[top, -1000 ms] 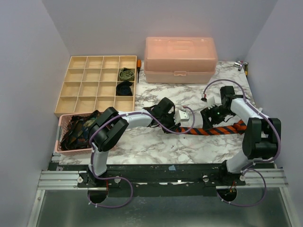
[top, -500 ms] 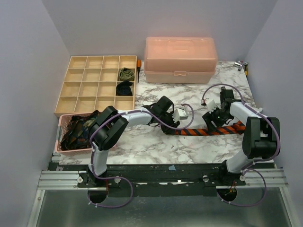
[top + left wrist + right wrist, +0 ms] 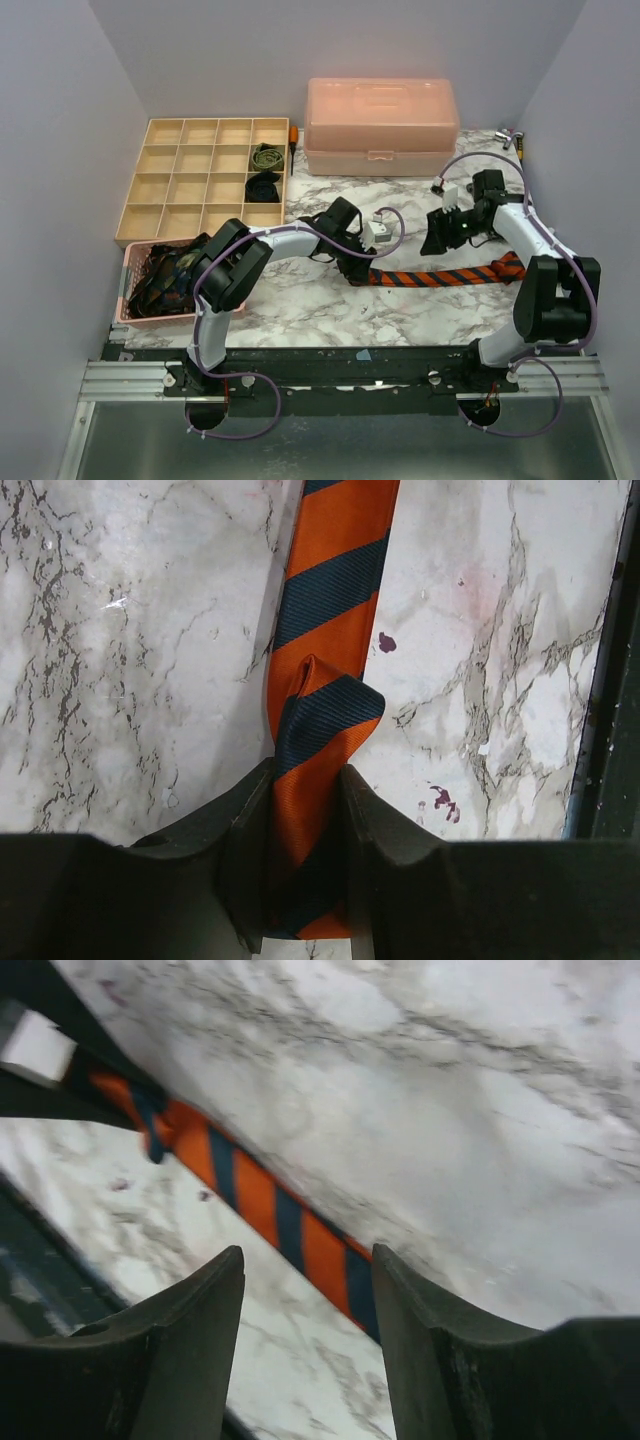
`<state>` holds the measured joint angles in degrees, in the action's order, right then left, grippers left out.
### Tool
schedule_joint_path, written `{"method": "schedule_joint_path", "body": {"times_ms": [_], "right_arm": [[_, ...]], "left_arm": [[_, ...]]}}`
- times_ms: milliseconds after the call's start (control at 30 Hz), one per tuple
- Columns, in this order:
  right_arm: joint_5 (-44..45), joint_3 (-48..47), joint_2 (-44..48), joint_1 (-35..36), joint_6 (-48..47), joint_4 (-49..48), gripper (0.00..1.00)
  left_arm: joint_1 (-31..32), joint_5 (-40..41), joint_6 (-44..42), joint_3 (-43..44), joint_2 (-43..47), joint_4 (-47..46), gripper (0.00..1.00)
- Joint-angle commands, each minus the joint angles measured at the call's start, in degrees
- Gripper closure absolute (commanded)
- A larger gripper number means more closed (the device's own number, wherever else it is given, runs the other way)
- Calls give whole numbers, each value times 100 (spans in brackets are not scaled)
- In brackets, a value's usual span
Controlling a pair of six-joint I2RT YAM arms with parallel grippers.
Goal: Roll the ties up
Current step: Roll the tie at the center of the board.
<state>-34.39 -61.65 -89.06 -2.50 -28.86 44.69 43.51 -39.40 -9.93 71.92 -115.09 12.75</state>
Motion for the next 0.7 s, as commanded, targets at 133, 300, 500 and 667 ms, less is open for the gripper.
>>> {"method": "schedule_joint_path", "body": {"times_ms": [133, 300, 500, 667], "right_arm": [[-2091, 292, -654, 594, 1250, -31, 51], [-2329, 475, -999, 953, 1696, -519, 54], [-2146, 571, -1178, 1313, 2183, -1074, 54], [-2081, 524, -1622, 1357, 2353, -1287, 54]], "left_arm": [[4, 292, 58, -290, -368, 806, 67], [9, 348, 88, -389, -290, 689, 67], [9, 349, 93, -429, -260, 643, 67], [9, 353, 96, -472, -212, 591, 67]]}}
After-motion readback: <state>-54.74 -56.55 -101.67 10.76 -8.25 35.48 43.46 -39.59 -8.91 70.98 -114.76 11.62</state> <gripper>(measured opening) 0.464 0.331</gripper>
